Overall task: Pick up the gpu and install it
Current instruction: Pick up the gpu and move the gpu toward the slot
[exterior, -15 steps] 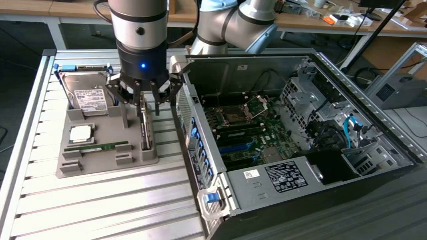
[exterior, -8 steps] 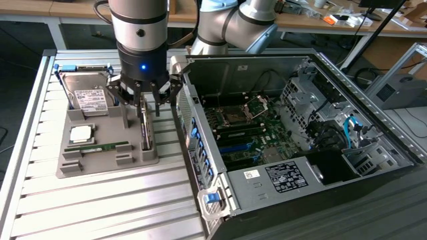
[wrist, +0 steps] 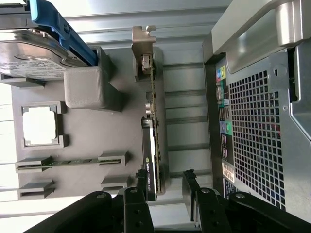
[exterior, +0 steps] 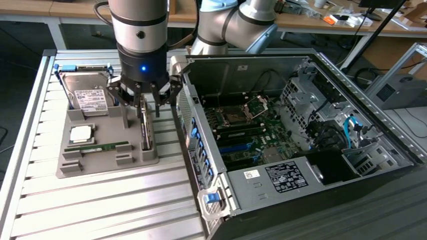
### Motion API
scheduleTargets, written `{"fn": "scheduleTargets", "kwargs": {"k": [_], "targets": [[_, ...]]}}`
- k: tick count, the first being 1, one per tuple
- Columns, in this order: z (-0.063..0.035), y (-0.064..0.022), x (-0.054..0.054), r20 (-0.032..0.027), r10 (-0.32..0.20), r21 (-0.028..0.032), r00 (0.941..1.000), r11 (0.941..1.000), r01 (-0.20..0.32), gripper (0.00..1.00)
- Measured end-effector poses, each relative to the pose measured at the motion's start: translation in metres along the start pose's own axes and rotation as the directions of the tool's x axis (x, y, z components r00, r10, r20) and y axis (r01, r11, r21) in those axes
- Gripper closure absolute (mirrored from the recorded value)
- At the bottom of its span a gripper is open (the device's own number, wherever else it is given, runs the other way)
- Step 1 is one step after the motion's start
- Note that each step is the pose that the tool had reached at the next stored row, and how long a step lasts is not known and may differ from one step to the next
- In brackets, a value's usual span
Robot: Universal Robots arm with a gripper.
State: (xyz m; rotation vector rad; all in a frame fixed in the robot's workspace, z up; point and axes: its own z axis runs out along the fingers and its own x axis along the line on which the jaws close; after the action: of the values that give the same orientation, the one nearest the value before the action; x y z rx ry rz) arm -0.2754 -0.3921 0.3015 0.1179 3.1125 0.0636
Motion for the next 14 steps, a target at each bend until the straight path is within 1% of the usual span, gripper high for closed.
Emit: {"fn": "scheduleTargets", "kwargs": {"k": [14], "targets": [[0.0042,-0.0002,0.0001,0.0,0.0,0.0,1.0,1.0,0.0,0.58]]}}
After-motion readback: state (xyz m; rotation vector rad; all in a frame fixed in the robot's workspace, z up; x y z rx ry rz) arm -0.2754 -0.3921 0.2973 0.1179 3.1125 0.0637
